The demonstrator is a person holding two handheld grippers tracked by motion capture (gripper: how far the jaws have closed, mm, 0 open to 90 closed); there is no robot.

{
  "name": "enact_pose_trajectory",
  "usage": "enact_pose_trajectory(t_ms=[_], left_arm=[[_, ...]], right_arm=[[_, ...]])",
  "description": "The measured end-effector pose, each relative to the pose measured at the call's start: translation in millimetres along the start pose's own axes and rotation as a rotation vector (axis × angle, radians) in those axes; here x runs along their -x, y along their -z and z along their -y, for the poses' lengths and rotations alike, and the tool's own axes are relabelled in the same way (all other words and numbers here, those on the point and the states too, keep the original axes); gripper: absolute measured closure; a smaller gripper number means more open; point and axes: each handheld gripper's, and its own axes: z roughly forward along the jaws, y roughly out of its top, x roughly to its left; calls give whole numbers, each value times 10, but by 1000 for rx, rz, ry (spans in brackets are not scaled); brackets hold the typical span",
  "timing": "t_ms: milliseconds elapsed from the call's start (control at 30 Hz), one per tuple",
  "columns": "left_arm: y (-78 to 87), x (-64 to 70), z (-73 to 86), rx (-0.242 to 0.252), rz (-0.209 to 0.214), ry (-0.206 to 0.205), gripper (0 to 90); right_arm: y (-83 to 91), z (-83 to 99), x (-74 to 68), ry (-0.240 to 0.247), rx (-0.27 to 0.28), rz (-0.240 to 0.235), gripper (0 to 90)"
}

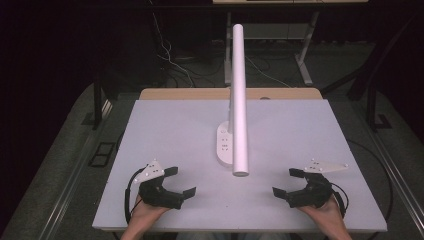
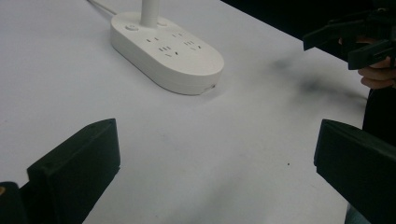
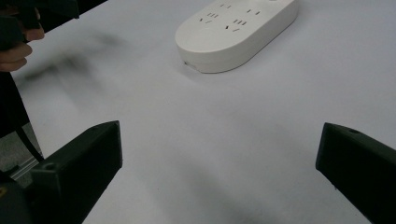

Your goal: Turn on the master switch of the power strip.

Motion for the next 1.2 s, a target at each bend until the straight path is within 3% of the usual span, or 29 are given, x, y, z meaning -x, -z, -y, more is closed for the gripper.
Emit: enact_pose_trajectory(t_ms=[467, 1200], left_arm=[[-4, 1, 0, -6, 25, -1, 0], [-26, 8, -72, -88, 76, -14, 0]], right_arm=[[63, 15, 30, -24, 1, -3, 1], [68, 17, 9, -22, -20, -21, 1]])
